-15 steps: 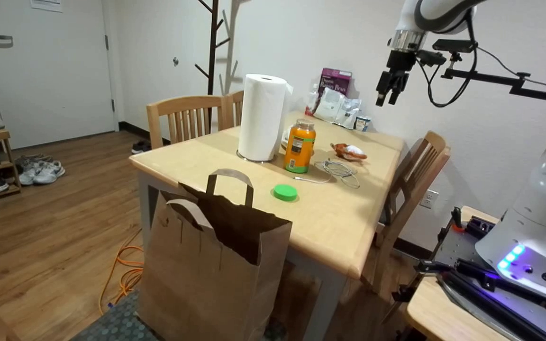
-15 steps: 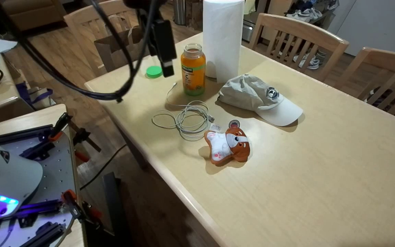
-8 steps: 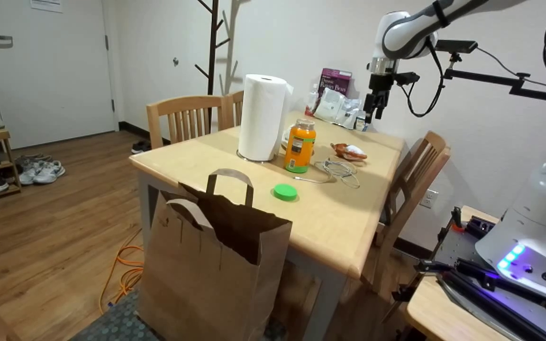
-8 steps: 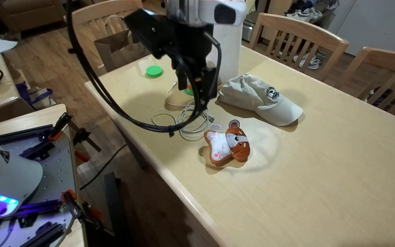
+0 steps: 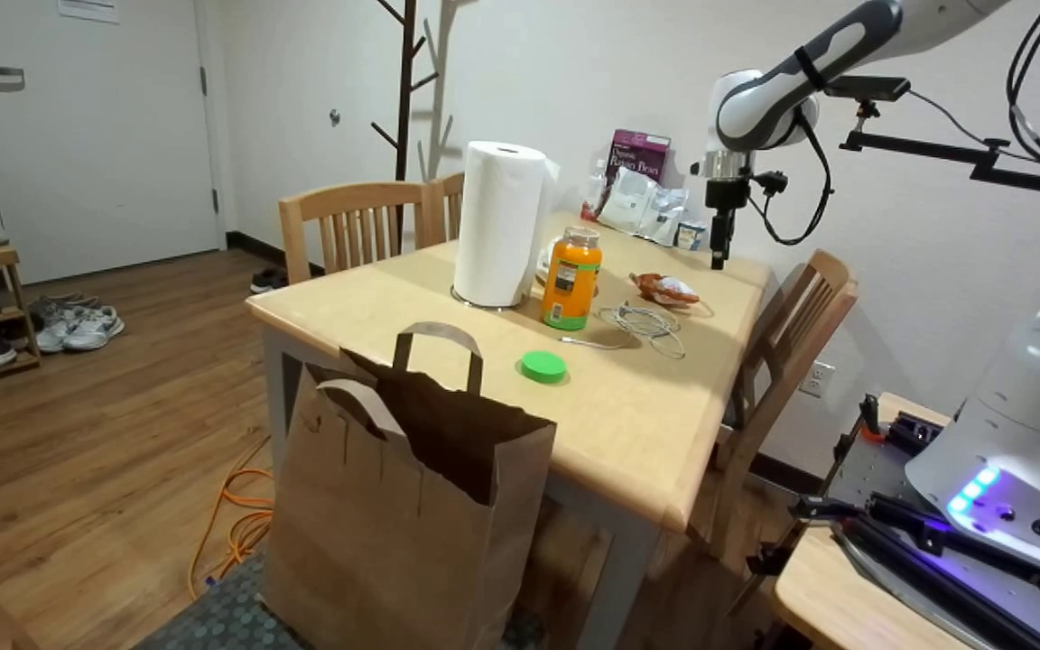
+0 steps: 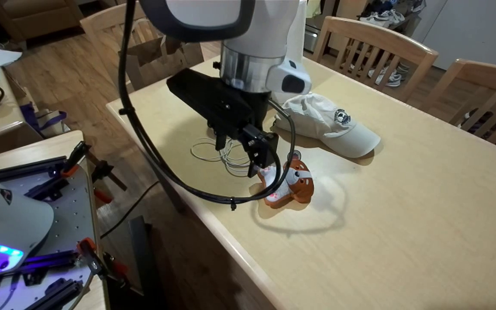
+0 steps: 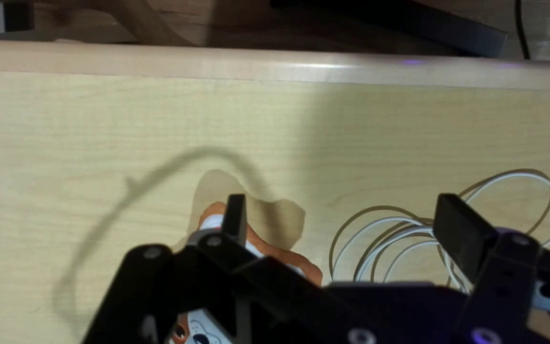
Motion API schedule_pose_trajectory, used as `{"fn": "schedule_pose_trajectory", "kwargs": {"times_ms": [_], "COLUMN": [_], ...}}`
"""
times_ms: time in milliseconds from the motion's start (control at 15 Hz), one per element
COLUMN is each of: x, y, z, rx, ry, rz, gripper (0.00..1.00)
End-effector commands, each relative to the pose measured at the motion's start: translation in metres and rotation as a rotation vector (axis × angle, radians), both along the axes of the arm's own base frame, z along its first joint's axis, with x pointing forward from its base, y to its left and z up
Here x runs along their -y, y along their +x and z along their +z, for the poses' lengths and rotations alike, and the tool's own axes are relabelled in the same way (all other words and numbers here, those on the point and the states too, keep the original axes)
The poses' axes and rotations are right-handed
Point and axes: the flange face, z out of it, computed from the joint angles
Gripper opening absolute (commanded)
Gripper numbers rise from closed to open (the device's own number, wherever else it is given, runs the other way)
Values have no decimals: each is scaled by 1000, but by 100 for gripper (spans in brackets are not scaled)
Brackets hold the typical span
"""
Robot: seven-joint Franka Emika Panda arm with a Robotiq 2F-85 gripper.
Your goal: Put the doll in the bag
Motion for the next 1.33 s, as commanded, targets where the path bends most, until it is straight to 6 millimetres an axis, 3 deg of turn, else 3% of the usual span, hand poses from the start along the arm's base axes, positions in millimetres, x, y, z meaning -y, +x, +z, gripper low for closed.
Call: {"fn": "schedule_pose_trajectory", "kwargs": {"times_ms": [0, 267, 533, 867, 933, 1000, 1133, 1267], "x": [-1, -12, -20, -11, -9, -15, -14, -6], "y": [6, 24, 42, 64, 66, 55, 57, 58], "z": [7, 1, -7, -24, -27, -20, -25, -27], "rx": [50, 109, 179, 272, 267, 248, 242, 252], "ry": [-23, -22, -56, -90, -94, -88, -89, -97], "rz": [82, 276, 144, -105, -155, -66, -76, -135], "gripper": [100, 100, 100, 100, 100, 100, 100, 100]}}
